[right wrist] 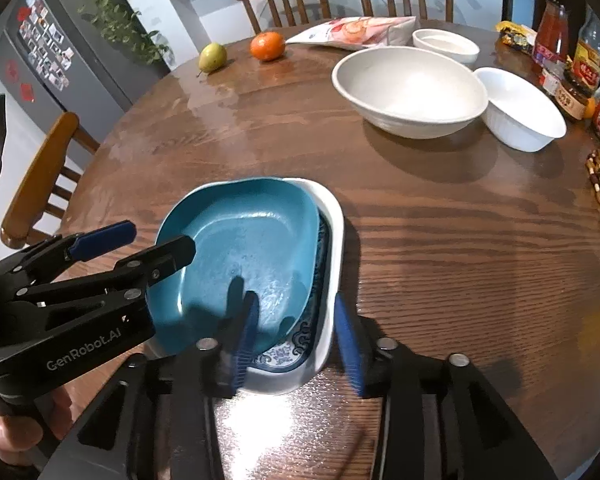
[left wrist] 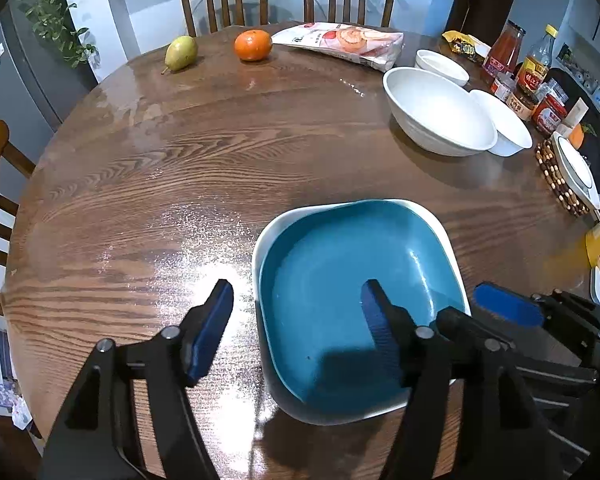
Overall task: Organize plates and bowls
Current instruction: 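Lower the teal plate onto the blue-patterned plates and open both grippers, then withdraw both grippers up from the plate stack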
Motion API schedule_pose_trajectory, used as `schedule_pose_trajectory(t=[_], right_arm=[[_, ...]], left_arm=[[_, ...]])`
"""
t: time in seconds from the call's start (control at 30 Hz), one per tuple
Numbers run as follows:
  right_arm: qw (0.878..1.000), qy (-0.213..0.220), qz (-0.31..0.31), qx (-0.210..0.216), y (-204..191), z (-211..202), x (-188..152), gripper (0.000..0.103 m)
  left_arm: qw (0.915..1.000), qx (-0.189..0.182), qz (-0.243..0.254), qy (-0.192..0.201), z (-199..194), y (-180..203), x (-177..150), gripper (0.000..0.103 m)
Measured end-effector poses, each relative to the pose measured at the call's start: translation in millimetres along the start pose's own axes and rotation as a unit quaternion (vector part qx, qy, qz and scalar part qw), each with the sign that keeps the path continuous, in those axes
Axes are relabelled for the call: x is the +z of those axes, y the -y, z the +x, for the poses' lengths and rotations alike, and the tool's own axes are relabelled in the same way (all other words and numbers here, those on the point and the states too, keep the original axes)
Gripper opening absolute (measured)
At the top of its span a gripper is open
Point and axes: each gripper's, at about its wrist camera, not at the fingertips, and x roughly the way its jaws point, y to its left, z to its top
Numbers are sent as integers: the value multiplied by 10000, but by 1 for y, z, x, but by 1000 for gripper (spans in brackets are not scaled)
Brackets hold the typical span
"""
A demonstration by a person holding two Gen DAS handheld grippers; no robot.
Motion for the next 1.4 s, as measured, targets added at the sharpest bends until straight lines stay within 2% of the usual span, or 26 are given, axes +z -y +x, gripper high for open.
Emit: schedule_pose_trajectory(t=[0.13,0.33,0.4,0.5,0.67,1.0,1.23,1.4], right_arm=[[10000,77,61,13,4,-5,1,44],[9997,154,209,-12,14,-13,-2,55],[9994,170,310,50,20,-16,-2,55],[9988,178,452,87,31,-19,-4,56],[9968,197,765,99,55,-27,-6,56],[9877,397,1509,68,112,-45,-5,56],[9808,512,1876,159,139,-46,8,56],[9776,617,1985,324,151,-42,32,56]], left_arm=[[10000,39,-23,20,-2,2,1,78],[9999,82,-90,-3,-3,7,4,90],[9999,123,-76,-9,-3,10,5,97],[9999,103,-9,-4,-4,17,8,100],[9999,-19,154,13,-5,34,15,102],[9993,-24,361,33,-4,60,33,102],[9995,-188,160,194,3,65,67,102],[9990,-333,32,303,17,68,102,102]])
